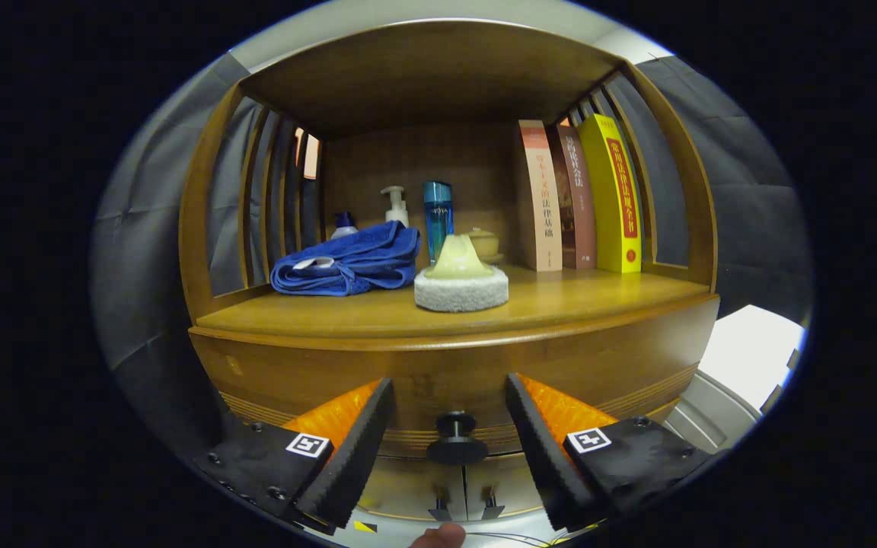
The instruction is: Pull open the drawer, take out the items inside it, and place them on the countertop above the cabinet.
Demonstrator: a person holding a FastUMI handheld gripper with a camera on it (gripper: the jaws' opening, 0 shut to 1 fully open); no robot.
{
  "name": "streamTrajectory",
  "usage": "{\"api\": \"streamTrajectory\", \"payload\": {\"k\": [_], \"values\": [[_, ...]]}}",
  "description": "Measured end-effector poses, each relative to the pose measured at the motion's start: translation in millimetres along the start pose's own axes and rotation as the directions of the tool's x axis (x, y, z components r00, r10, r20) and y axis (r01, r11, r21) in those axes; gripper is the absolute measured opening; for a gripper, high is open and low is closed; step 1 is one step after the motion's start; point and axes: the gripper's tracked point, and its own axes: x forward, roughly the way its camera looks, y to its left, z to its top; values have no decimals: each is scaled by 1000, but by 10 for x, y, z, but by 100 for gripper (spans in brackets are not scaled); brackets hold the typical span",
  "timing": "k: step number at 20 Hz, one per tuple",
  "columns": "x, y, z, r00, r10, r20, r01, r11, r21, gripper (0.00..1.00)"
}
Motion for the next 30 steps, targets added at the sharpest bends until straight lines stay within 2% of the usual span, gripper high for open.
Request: {"api": "streamTrajectory", "payload": {"k": [6,13,21,23,26,30], "values": [[-456,37,477,998,-12,53,13,1000,-2,98],[-1058,-5,848,999,-21,41,21,1000,9,98],[-1734,-206,1328,990,-54,134,58,998,-23,98],[-1869,-222,1401,989,-56,136,61,998,-32,98],[-2044,-91,1498,986,-14,164,22,999,-44,98],[-2252,-111,1561,983,-42,180,60,994,-92,97]]}}
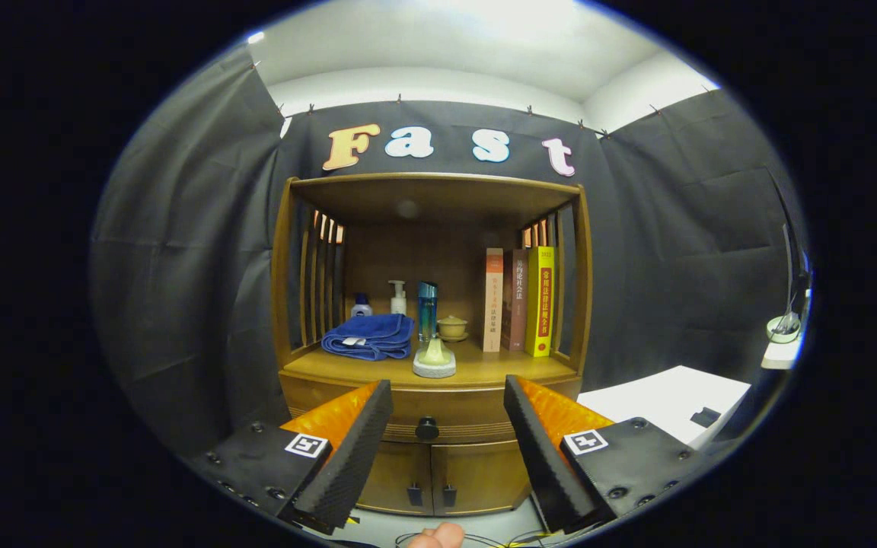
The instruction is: Pull open the drawer, take out the items inside it, and place them on the countertop above the cabinet.
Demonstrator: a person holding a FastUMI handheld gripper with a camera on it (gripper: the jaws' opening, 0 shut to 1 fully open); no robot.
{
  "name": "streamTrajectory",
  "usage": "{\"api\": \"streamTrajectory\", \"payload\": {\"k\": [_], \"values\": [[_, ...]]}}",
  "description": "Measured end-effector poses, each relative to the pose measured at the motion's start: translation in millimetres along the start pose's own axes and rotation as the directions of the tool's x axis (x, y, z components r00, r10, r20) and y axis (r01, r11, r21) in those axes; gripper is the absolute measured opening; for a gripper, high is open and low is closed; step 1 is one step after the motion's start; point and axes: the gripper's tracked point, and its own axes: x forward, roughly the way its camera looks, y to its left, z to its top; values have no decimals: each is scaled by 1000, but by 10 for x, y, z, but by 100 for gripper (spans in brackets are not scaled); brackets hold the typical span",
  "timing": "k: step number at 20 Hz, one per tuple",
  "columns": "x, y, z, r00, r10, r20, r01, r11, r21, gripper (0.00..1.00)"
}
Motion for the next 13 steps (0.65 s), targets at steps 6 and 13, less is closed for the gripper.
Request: {"api": "streamTrajectory", "payload": {"k": [6,13], "values": [[-59,123,93,1000,8,9,-8,1000,-25,97],[-42,339,74,999,45,14,-45,999,-13,97]]}}
